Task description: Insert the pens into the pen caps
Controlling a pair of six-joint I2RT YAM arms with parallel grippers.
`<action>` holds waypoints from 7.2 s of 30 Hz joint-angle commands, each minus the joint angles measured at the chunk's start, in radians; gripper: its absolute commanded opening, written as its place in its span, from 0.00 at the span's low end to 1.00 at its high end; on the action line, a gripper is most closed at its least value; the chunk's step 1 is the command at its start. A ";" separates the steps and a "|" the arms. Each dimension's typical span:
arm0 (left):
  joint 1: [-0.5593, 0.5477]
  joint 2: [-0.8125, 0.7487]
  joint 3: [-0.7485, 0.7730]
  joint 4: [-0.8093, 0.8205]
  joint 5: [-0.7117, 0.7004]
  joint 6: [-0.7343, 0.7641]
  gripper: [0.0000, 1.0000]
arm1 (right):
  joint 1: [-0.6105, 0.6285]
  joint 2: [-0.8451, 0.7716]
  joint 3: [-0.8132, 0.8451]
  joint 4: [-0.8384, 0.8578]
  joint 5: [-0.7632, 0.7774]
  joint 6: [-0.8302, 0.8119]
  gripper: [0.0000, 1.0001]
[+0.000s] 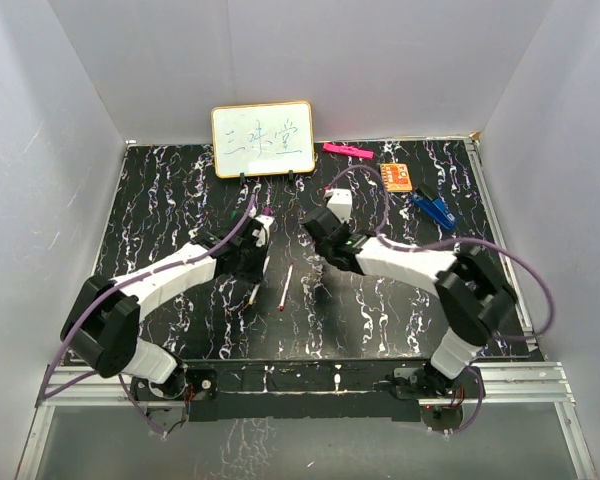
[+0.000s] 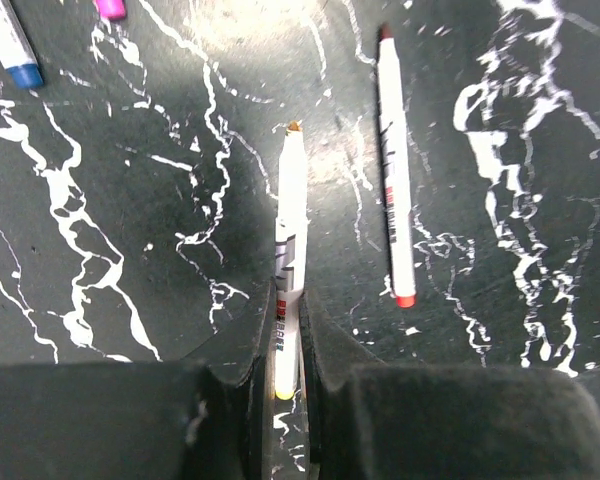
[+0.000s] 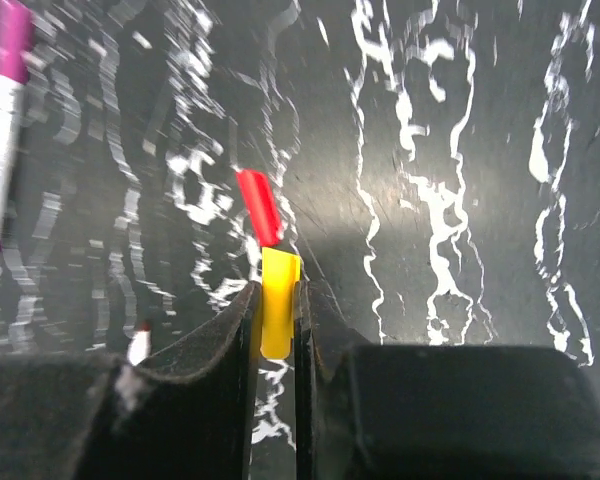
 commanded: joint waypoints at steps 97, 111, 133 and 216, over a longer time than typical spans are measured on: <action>-0.085 -0.268 -0.226 0.866 0.340 -0.225 0.00 | -0.055 -0.346 -0.556 1.490 -0.436 -0.091 0.00; -0.084 -0.272 -0.242 0.872 0.312 -0.241 0.00 | -0.055 -0.358 -0.556 1.486 -0.446 -0.085 0.00; -0.085 -0.301 -0.260 0.906 0.261 -0.265 0.00 | -0.054 -0.352 -0.585 1.492 -0.472 -0.056 0.00; 0.060 -0.512 -0.305 0.956 0.272 -0.046 0.00 | 0.042 -0.590 -0.384 0.785 -0.313 -0.315 0.98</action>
